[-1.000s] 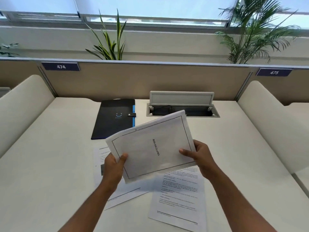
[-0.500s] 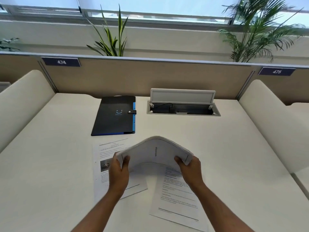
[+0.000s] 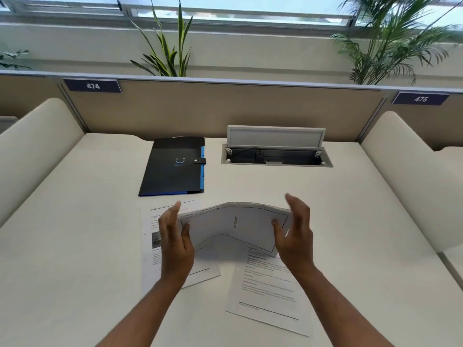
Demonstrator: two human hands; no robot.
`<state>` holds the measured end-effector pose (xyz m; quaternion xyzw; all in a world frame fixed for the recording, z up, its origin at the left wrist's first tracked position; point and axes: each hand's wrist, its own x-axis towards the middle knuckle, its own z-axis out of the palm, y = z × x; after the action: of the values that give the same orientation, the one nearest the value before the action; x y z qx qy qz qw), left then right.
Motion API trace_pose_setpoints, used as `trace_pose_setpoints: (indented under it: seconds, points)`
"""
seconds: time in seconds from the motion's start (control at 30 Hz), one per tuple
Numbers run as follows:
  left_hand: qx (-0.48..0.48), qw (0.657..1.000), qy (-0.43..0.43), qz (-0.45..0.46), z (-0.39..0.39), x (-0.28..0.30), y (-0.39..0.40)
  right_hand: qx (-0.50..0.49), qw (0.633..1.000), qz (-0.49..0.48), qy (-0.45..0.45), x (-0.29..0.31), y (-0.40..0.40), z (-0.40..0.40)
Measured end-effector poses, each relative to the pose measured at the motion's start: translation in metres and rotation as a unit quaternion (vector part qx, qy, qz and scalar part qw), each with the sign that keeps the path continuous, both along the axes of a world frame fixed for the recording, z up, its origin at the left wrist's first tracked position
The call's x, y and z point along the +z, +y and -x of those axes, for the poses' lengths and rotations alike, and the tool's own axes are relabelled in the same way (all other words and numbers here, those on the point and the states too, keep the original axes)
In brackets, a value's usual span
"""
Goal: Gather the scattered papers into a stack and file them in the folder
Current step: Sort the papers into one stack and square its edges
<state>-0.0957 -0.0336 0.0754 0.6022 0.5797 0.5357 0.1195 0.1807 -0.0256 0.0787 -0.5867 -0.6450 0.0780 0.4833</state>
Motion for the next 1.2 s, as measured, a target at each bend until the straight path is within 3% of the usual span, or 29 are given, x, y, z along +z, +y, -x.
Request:
trace_pose_setpoints:
  seconds: [0.1, 0.33, 0.4, 0.47, 0.53, 0.57, 0.63, 0.83, 1.2]
  points:
    - [-0.012, 0.998, 0.067, -0.016, 0.002, 0.004, 0.002, -0.02, 0.988, -0.003, -0.153, 0.006, 0.001, 0.002]
    - [-0.02, 0.998, 0.052, 0.012, 0.004, 0.004, 0.007, -0.029, 0.985, -0.011, -0.17, 0.006, -0.003, 0.003]
    - [-0.034, 0.998, 0.015, 0.04, 0.005, 0.001, 0.006, -0.024, 0.993, -0.023, -0.114, 0.006, 0.0, 0.001]
    - [-0.034, 0.994, -0.063, 0.079, 0.005, -0.001, 0.005, -0.017, 0.998, 0.022, 0.056, 0.004, 0.002, 0.0]
    - [-0.014, 0.987, -0.107, 0.116, 0.004, -0.006, 0.007, 0.011, 0.958, 0.154, 0.243, 0.002, 0.005, -0.001]
    - [-0.009, 0.984, -0.117, 0.137, 0.002, -0.009, 0.008, 0.026, 0.93, 0.223, 0.29, -0.001, 0.006, 0.0]
    - [-0.019, 0.976, -0.13, 0.171, -0.002, -0.013, 0.011, 0.023, 0.907, 0.294, 0.299, -0.007, 0.006, 0.007]
    - [-0.01, 0.97, -0.17, 0.174, -0.004, -0.011, 0.011, -0.002, 0.919, 0.24, 0.314, -0.014, -0.005, 0.022]
    - [-0.011, 0.963, -0.148, 0.226, -0.002, -0.019, -0.003, -0.016, 0.902, 0.277, 0.332, -0.03, -0.011, 0.02]
